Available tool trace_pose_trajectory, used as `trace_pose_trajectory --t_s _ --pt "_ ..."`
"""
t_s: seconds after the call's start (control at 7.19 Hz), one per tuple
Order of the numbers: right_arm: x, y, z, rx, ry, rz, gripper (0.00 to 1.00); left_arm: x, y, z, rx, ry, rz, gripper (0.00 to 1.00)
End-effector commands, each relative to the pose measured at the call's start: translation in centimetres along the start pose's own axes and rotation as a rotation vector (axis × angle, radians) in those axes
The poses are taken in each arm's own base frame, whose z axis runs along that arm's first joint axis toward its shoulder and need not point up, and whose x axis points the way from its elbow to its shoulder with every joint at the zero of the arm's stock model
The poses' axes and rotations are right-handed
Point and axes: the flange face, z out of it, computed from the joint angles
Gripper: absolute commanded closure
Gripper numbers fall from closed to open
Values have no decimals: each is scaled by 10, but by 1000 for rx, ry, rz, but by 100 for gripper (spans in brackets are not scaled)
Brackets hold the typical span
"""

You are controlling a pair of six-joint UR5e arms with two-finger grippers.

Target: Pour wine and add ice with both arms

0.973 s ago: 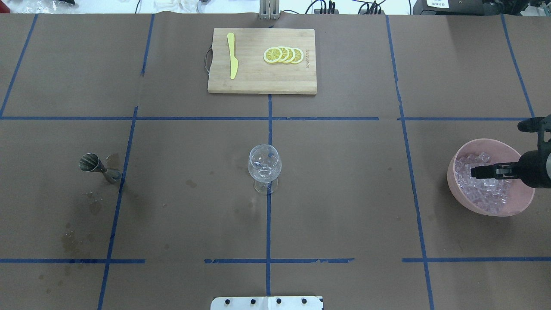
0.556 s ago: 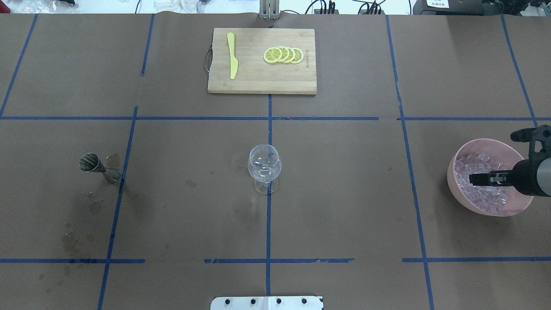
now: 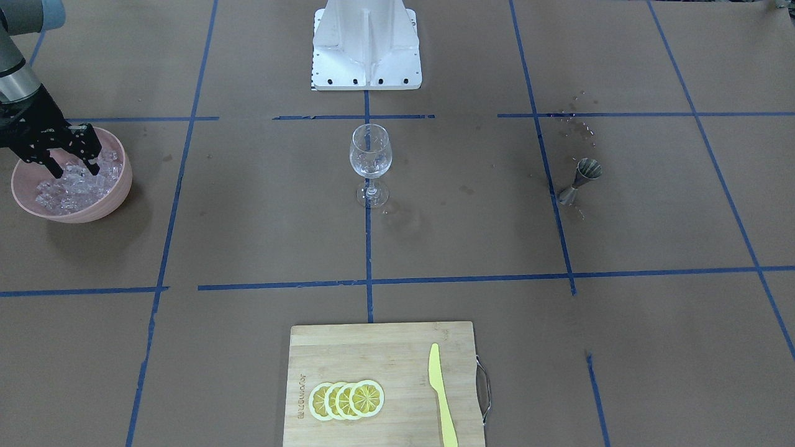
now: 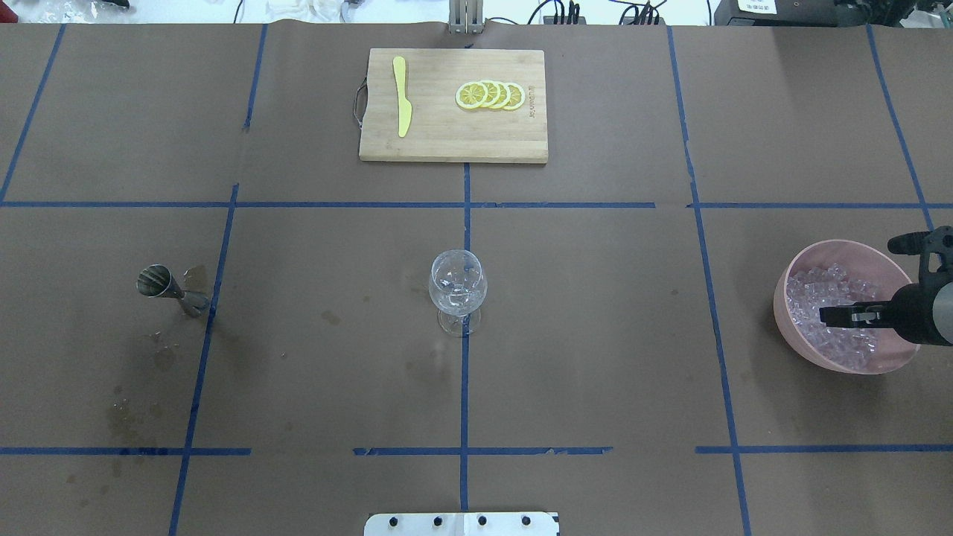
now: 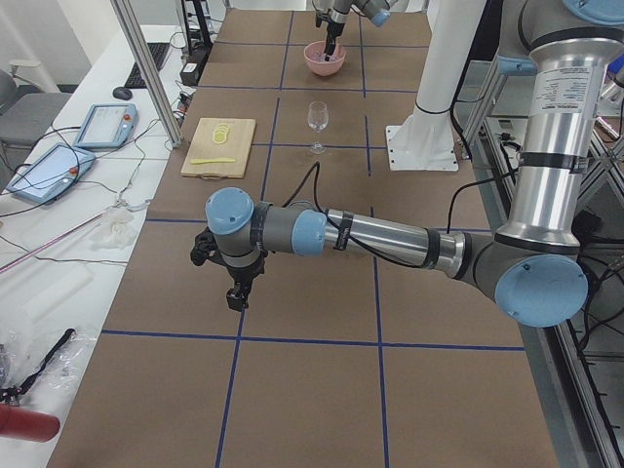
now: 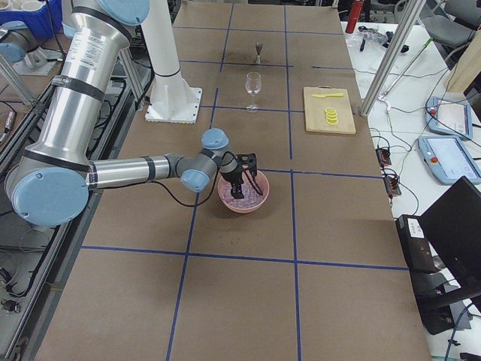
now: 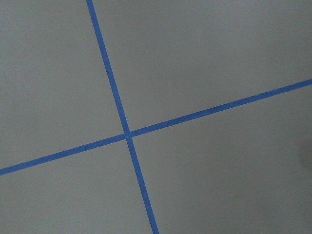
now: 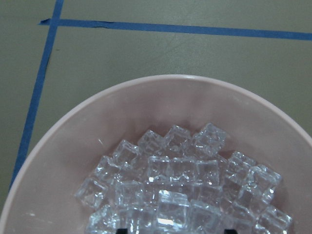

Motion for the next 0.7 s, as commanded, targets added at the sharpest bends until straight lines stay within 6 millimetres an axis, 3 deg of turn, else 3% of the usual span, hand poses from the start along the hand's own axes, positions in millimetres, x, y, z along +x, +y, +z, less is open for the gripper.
trace_pose_trajectory --t_s 0.0,0.14,0.56 --pt "-4 -2 -6 8 -15 -5 100 -2 2 1 -2 0 -1 0" --pt "-5 -3 -9 13 -20 -6 100 -2 2 1 -2 0 -1 0" --pt "-28 -18 -43 27 -78 -1 100 -1 2 0 -1 -3 1 0"
